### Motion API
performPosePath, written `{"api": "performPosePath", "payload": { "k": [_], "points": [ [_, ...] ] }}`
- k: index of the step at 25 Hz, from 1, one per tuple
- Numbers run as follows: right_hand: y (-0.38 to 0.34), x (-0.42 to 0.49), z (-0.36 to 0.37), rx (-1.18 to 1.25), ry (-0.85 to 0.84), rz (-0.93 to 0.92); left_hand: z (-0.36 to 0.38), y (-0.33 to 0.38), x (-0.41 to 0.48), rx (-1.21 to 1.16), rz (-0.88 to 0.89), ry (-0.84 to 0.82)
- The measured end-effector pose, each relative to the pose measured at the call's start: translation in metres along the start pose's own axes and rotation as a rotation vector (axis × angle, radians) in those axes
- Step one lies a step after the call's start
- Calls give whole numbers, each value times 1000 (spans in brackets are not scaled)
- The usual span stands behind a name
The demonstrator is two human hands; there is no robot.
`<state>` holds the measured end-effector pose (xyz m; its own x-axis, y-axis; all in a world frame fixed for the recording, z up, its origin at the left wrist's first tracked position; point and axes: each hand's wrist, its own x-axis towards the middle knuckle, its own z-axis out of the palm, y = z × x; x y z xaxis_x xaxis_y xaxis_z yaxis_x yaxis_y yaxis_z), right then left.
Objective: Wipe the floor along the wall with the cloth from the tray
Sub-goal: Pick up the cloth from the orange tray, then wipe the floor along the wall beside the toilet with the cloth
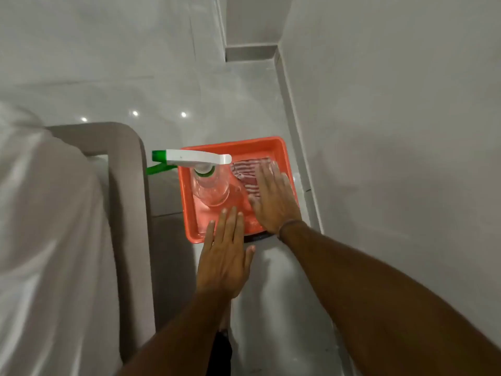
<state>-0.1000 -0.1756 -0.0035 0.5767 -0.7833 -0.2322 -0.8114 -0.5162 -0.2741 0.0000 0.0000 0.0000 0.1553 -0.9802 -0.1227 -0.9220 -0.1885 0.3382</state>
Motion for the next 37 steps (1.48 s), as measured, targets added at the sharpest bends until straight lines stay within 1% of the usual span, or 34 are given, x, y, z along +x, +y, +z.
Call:
{"api": "performPosePath", "payload": {
  "k": [1,3,6,9,11,15,18,20,21,23,25,28,30,33,37],
  "points": [
    [1,17,10,-8,-11,-8,9,-3,9,-18,12,9],
    [7,42,29,-19,-46,-7,25,-9,22,-51,-34,-32],
    [11,52,52,-15,-95,-45,42,-9,22,-69,-67,-82],
    [17,54,64,22,-54,-45,49,-11,17,-11,-57,-68],
    [16,55,66,42,0,-23,49,-12,18,-26,-66,-63],
    [6,45,37,251,66,65,34,-4,17,-11,-75,-70],
    [-18,3,-14,386,280,40,17,9,3,25,-34,-67],
    [-35,-54,-42,426,398,-23,7,25,-21,21,7,-74],
    [-42,-88,-50,434,426,-51,6,35,-38,21,34,-87],
    [-45,-165,-45,436,429,-71,12,53,-77,49,68,-117],
    [-30,-235,-16,410,384,-62,31,65,-116,84,39,-140],
    [15,-310,52,370,252,72,84,82,-163,145,-20,-194],
    [51,-339,107,331,175,141,128,94,-186,120,-46,-243],
    [99,-345,182,263,119,178,200,99,-196,82,-34,-277],
    [149,-311,271,187,108,161,291,77,-186,42,-72,-295]
  ]
}}
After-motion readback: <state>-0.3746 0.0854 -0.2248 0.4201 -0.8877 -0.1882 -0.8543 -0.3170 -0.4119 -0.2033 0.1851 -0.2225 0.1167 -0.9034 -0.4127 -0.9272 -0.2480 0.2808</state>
